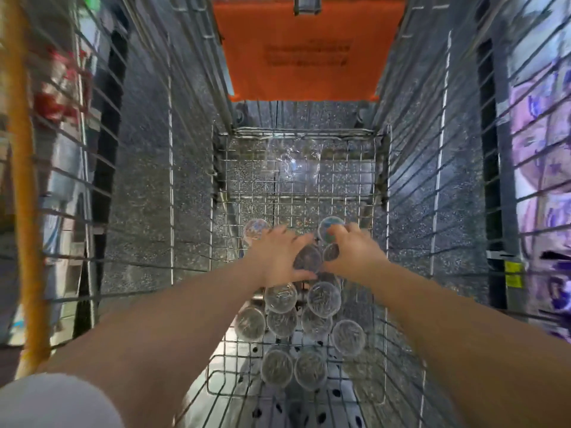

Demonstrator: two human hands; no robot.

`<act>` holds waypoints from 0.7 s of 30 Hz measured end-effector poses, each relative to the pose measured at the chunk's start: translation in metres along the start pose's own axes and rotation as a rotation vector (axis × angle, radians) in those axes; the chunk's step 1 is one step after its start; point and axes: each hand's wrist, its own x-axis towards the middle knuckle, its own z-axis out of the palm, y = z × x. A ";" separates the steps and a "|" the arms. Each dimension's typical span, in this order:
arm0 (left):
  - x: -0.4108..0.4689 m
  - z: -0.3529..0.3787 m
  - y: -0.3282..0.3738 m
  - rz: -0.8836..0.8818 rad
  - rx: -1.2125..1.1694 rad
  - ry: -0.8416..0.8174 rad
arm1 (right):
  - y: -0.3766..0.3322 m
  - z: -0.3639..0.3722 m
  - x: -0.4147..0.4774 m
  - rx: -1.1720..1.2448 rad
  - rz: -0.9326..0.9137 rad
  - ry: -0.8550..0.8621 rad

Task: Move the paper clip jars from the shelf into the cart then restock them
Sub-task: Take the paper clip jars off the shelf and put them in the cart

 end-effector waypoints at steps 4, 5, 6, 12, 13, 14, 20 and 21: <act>-0.010 -0.031 0.006 0.025 0.017 0.133 | -0.020 -0.030 -0.012 0.051 -0.023 0.028; -0.012 -0.043 0.008 0.029 0.045 0.152 | -0.024 -0.038 -0.017 0.053 -0.021 0.052; -0.015 -0.055 0.010 0.026 0.079 0.155 | -0.027 -0.045 -0.022 0.055 -0.018 0.083; -0.054 -0.132 0.024 0.098 0.000 0.295 | -0.048 -0.104 -0.080 0.177 -0.127 0.235; -0.063 -0.147 0.028 0.100 -0.040 0.322 | -0.054 -0.118 -0.095 0.190 -0.160 0.262; -0.074 -0.164 0.034 0.096 -0.062 0.353 | -0.060 -0.134 -0.112 0.208 -0.194 0.296; -0.166 -0.293 0.090 0.176 0.060 0.572 | -0.092 -0.231 -0.229 0.146 -0.325 0.559; -0.185 -0.310 0.099 0.185 0.072 0.601 | -0.099 -0.242 -0.250 0.143 -0.341 0.599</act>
